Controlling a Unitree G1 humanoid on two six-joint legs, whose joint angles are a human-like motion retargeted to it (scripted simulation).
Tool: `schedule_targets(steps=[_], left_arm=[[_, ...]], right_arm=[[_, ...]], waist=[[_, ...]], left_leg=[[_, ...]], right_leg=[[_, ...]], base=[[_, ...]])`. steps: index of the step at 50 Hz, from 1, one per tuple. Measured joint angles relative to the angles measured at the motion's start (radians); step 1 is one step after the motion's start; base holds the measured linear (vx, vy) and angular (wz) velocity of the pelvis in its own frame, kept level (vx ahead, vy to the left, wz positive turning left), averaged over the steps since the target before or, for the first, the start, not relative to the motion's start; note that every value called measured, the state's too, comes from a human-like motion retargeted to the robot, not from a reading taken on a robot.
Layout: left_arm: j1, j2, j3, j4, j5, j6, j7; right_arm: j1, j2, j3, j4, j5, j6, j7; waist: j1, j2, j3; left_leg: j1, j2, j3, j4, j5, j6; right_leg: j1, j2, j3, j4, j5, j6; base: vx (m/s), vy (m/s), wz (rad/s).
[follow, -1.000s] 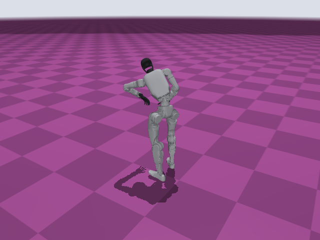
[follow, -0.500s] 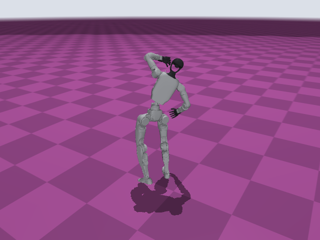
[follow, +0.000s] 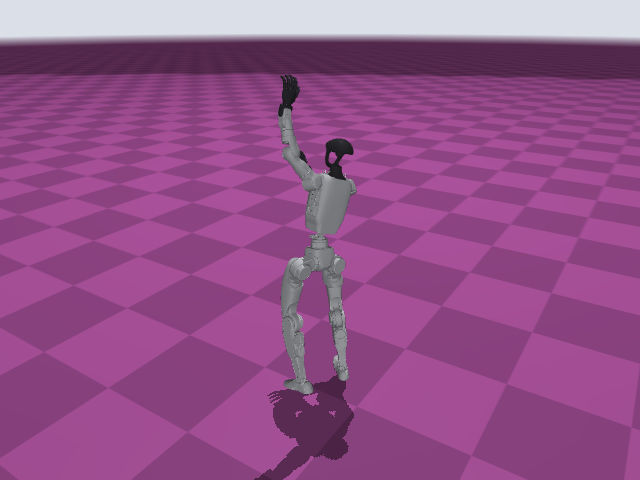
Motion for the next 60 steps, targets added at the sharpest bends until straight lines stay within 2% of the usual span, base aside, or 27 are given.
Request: schedule_targets(steps=[5, 10, 12, 15, 19, 23, 25, 26, 30, 33, 37, 40, 43, 45, 48, 50, 53, 55, 58, 60], left_arm=[[0.149, 0.0, 0.18, -0.015, -0.366, -0.034, 0.041], [0.441, 0.0, 0.39, -0.116, -0.592, -0.028, -0.032], [0.591, 0.0, 0.504, -0.169, -0.687, 0.021, -0.1], [0.731, 0.0, 0.513, -0.259, -0.851, 0.04, -0.167], [0.731, 0.0, 0.511, -0.28, -0.908, 0.126, -0.198], [0.731, 0.0, 0.508, -0.249, -0.916, 0.191, -0.179], [0.731, 0.0, 0.509, -0.223, -0.944, 0.234, -0.205], [0.731, 0.0, 0.508, -0.207, -0.95, 0.254, -0.224], [0.731, 0.0, 0.5, -0.167, -0.908, 0.321, -0.311], [0.731, 0.0, 0.465, -0.189, -0.83, 0.361, -0.421], [0.731, 0.0, 0.379, -0.288, -0.703, 0.353, -0.516], [0.731, 0.0, 0.3, -0.389, -0.608, 0.295, -0.496], [0.731, 0.0, 0.322, -0.476, -0.54, 0.202, -0.408], [0.731, 0.0, 0.39, -0.533, -0.477, 0.143, -0.344], [0.731, 0.0, 0.504, -0.62, -0.375, 0.056, -0.228], [0.639, 0.0, 0.513, -0.665, -0.314, -0.014, -0.109], [0.401, 0.0, 0.513, -0.696, -0.203, -0.102, 0.099], [0.265, 0.0, 0.513, -0.715, -0.102, -0.13, 0.249], [0.124, 0.0, 0.513, -0.768, 0.063, -0.122, 0.5], [0.076, 0.0, 0.513, -0.816, 0.132, -0.127, 0.627]], right_arm=[[-0.474, 0.174, 0.104, 0.213, 0.05, 0.005, -0.1], [-0.782, 0.372, 0.119, 0.476, 0.191, -0.01, -0.092], [-0.829, 0.468, 0.074, 0.536, 0.28, -0.007, -0.071], [-0.827, 0.596, -0.061, 0.562, 0.411, -0.005, -0.003], [-0.823, 0.682, -0.182, 0.534, 0.468, 0.03, 0.064], [-0.78, 0.739, -0.214, 0.545, 0.494, 0.049, 0.015], [-0.763, 0.76, -0.198, 0.558, 0.542, 0.046, -0.009], [-0.743, 0.772, -0.184, 0.563, 0.578, 0.04, -0.005], [-0.654, 0.804, -0.131, 0.585, 0.708, 0.023, 0.029], [-0.608, 0.818, -0.101, 0.597, 0.776, -0.01, -0.006], [-0.576, 0.839, -0.123, 0.59, 0.832, -0.083, -0.1], [-0.577, 0.827, -0.197, 0.551, 0.837, -0.118, -0.112], [-0.615, 0.748, -0.202, 0.482, 0.806, -0.126, -0.09], [-0.676, 0.677, -0.179, 0.438, 0.646, -0.086, -0.098], [-0.81, 0.563, -0.142, 0.372, 0.398, -0.047, -0.122], [-0.958, 0.485, -0.129, 0.325, 0.225, -0.025, -0.127], [-1.265, 0.366, -0.062, 0.239, 0.036, -0.006, -0.099], [-1.456, 0.306, 0.014, 0.183, -0.03, -0.017, -0.078], [-1.703, 0.263, 0.105, 0.121, -0.119, -0.036, -0.047], [-1.817, 0.256, 0.117, 0.09, -0.203, -0.042, -0.024]], waist=[[0.021, -0.045, 0.057], [-0.052, -0.069, 0.116], [-0.123, -0.111, 0.144], [-0.231, -0.228, 0.191], [-0.309, -0.395, 0.37], [-0.313, -0.544, 0.534], [-0.29, -0.572, 0.597], [-0.277, -0.574, 0.605], [-0.206, -0.582, 0.61], [-0.116, -0.585, 0.605], [0.04, -0.576, 0.575], [0.123, -0.556, 0.477], [0.155, -0.474, 0.384], [0.164, -0.424, 0.343], [0.184, -0.357, 0.289], [0.193, -0.341, 0.275], [0.212, -0.334, 0.316], [0.236, -0.334, 0.346], [0.272, -0.352, 0.387], [0.28, -0.38, 0.402]], left_leg=[[0.0, 0.071, 0.139, -0.198, -0.05, 0.061], [0.006, 0.109, 0.249, -0.39, 0.051, 0.103], [0.005, 0.106, 0.252, -0.388, 0.046, 0.136], [0.005, 0.106, 0.223, -0.37, 0.026, 0.146], [-0.01, 0.11, 0.19, -0.361, 0.03, 0.134], [-0.051, 0.11, 0.164, -0.369, 0.045, 0.135], [-0.09, 0.119, 0.151, -0.38, 0.05, 0.127], [-0.115, 0.124, 0.146, -0.393, 0.053, 0.121], [-0.174, 0.133, 0.12, -0.463, 0.063, 0.094], [-0.154, 0.135, 0.071, -0.521, 0.067, 0.082], [-0.052, 0.135, -0.04, -0.545, 0.041, 0.088], [0.014, 0.129, -0.157, -0.524, 0.003, 0.109], [0.055, 0.121, -0.301, -0.503, -0.028, 0.126], [0.075, 0.109, -0.4, -0.498, -0.039, 0.126], [0.089, 0.124, -0.536, -0.505, -0.044, 0.103], [0.083, 0.143, -0.61, -0.511, -0.044, 0.09], [0.058, 0.162, -0.699, -0.518, -0.036, 0.085], [0.039, 0.174, -0.74, -0.525, -0.031, 0.087], [0.012, 0.193, -0.771, -0.549, -0.028, 0.097], [0.004, 0.203, -0.776, -0.572, -0.032, 0.105]], right_leg=[[-0.015, 0.02, -0.014, 0.007, 0.005, 0.018], [-0.001, 0.071, -0.046, 0.009, 0.002, -0.01], [0.006, 0.07, -0.06, 0.017, 0.001, -0.026], [0.014, 0.067, -0.075, 0.034, 0.005, -0.05], [0.008, 0.068, -0.095, 0.065, 0.015, -0.09], [-0.033, 0.066, -0.117, 0.094, 0.035, -0.113], [-0.08, 0.072, -0.125, 0.112, 0.051, -0.111], [-0.113, 0.075, -0.128, 0.118, 0.061, -0.105], [-0.203, 0.084, -0.153, 0.138, 0.098, -0.071], [-0.189, 0.09, -0.196, 0.161, 0.121, -0.068], [-0.084, 0.066, -0.248, 0.279, 0.158, -0.117], [-0.034, 0.007, -0.252, 0.477, 0.213, -0.175], [-0.041, -0.046, -0.189, 0.691, 0.324, -0.199], [-0.081, -0.053, -0.085, 0.805, 0.388, -0.174], [-0.159, 0.025, 0.095, 0.886, 0.372, -0.104], [-0.203, 0.059, 0.156, 0.903, 0.326, -0.078], [-0.239, 0.026, 0.143, 0.87, 0.262, -0.078], [-0.25, -0.015, 0.11, 0.808, 0.203, -0.088], [-0.259, -0.088, 0.038, 0.66, 0.102, -0.09], [-0.262, -0.137, -0.024, 0.546, 0.054, -0.071]], base=[[-0.01, 0.08, 0.1], [0.03, 0.12, 0.24], [0.05, 0.13, 0.41], [0.03, 0.13, 0.31], [-0.06, 0.13, 0.29], [-0.12, 0.12, 0.26], [-0.1, 0.11, 0.12], [-0.06, 0.11, 0.05], [0.06, 0.1, 0.16], [0.24, 0.09, 0.74], [0.42, 0.08, 1.46], [0.53, 0.08, 2.07], [0.51, 0.04, 2.58], [0.44, -0.05, 2.81], [0.36, -0.18, 2.64], [0.29, -0.25, 2.28], [0.22, -0.29, 2.02], [0.17, -0.34, 1.74], [0.14, -0.37, 1.38], [0.15, -0.38, 0.94]])
